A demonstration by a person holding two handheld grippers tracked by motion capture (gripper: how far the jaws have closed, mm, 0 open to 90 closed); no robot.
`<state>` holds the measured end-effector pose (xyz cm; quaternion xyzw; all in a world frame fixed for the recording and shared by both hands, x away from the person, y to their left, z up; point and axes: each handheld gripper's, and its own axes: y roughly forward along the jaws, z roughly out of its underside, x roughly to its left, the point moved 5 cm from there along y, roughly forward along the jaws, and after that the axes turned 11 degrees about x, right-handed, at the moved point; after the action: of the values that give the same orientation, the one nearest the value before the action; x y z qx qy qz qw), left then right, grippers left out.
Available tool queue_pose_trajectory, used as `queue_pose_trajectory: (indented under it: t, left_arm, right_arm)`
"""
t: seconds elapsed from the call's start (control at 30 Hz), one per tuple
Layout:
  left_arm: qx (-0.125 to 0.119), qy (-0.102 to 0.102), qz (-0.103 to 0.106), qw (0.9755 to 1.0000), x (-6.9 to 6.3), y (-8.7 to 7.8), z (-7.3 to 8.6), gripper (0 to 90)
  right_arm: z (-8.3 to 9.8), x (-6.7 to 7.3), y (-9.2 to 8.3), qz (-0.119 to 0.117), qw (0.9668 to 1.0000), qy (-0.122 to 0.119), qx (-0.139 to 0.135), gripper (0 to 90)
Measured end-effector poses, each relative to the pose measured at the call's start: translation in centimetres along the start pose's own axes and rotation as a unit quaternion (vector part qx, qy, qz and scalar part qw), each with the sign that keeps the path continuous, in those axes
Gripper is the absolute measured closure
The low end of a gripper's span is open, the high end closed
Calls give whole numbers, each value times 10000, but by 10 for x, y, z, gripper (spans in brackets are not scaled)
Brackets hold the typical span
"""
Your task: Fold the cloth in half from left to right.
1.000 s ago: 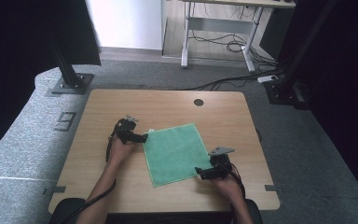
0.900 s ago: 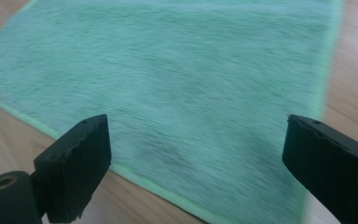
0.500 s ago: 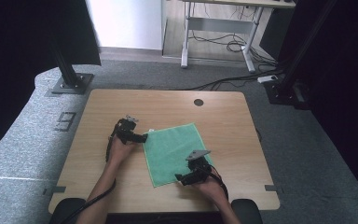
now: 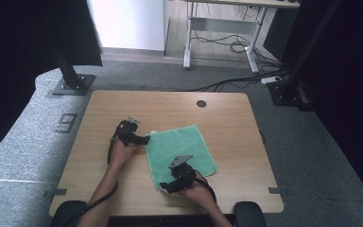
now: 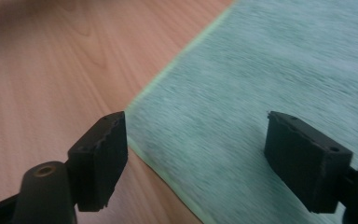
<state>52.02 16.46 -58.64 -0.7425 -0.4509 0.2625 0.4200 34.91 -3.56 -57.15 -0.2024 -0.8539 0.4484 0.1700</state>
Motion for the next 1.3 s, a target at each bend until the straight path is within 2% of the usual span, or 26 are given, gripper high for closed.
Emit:
queue_pose_trajectory:
  t: [0.33,0.47,0.6,0.7,0.83,0.9,1.03,1.1,1.3]
  left_arm:
    - [-16,0,5,10000,0,0,0,3]
    - [-113,55,40,9999,-1,-2,0,75]
    - [-223,238,159,9993,-4,-5,1,189]
    - [-322,412,277,9982,-7,-7,2,339]
    - [-397,466,358,9975,-14,-8,2,518]
    - [-407,484,432,9971,-16,-9,3,620]
    - [-401,410,614,9965,-16,-10,5,813]
    - [-417,351,570,9969,-15,-11,6,849]
    - [-379,379,455,9975,-12,-18,5,858]
  right_arm:
    - [-15,28,10,-346,9986,-400,94,380]
    - [-16,34,15,-357,9979,-504,220,427]
    - [-16,35,17,-94,9975,-629,321,518]
    - [-17,34,17,93,9971,-672,355,591]
    - [-18,35,17,250,9966,-664,430,652]
    - [-19,34,17,294,9966,-631,434,736]
    - [-20,34,17,308,9969,-582,426,814]
    - [-21,34,17,262,9971,-580,416,820]
    - [-27,38,12,149,9976,-623,246,840]
